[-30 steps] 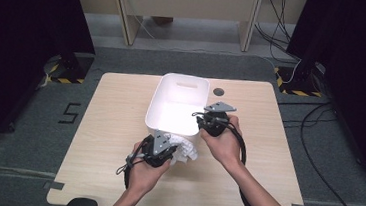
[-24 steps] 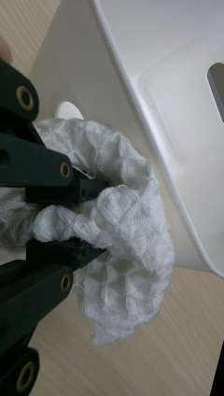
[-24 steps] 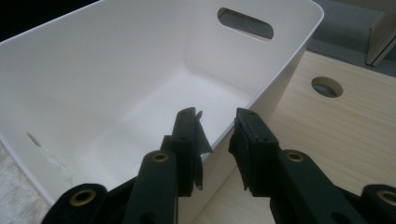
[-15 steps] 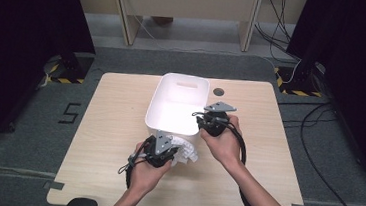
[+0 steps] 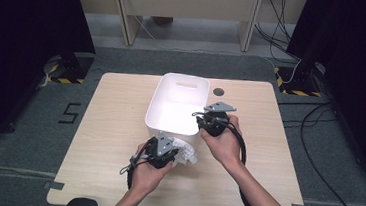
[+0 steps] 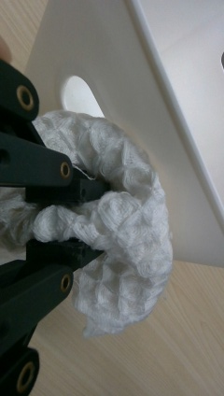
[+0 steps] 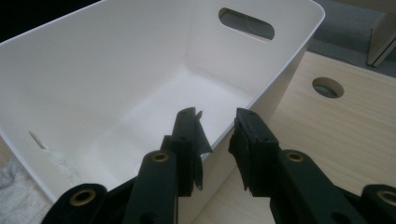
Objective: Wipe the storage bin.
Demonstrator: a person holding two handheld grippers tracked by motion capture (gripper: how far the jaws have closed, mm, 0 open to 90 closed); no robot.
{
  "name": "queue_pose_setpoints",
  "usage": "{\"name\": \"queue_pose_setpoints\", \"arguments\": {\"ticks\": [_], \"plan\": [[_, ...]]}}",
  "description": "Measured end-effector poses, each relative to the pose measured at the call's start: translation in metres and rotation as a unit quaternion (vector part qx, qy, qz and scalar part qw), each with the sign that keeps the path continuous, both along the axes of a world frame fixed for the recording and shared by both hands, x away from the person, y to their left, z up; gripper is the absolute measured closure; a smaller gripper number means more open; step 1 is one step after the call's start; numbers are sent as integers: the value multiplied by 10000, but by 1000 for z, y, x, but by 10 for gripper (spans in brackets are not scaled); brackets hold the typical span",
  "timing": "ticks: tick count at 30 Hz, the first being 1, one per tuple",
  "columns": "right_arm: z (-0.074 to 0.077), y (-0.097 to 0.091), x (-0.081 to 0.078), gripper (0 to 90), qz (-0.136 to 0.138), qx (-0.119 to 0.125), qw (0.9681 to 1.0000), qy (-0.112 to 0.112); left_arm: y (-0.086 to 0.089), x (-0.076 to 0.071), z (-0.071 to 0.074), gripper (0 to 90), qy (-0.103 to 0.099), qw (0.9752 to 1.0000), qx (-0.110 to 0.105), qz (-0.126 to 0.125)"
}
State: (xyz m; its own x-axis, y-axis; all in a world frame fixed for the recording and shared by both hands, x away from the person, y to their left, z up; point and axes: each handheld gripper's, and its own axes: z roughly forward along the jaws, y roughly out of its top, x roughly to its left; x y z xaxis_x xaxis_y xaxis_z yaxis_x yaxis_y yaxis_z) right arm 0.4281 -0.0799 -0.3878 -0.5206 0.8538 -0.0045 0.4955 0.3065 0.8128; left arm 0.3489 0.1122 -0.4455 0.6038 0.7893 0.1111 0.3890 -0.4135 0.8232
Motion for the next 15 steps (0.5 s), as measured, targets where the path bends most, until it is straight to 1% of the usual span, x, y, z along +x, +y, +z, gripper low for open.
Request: {"name": "queue_pose_setpoints", "arguments": {"ticks": [5, 10, 11, 12, 15], "plan": [[0, 0, 0, 706, 1, -7, 10000, -15, -1, 1, -3, 759, 59, 10000, 46, -34], [0, 0, 0, 706, 11, -16, 10000, -12, -1, 1, -6, 759, 115, 9999, 46, -62], [0, 0, 0, 706, 11, -17, 10000, -15, -2, 1, -8, 759, 70, 10000, 41, -43], [0, 0, 0, 706, 11, -14, 10000, -16, -2, 1, -8, 759, 91, 9999, 71, -54], [0, 0, 0, 706, 8, -8, 10000, -16, -2, 2, -11, 759, 128, 9999, 73, -44]]}}
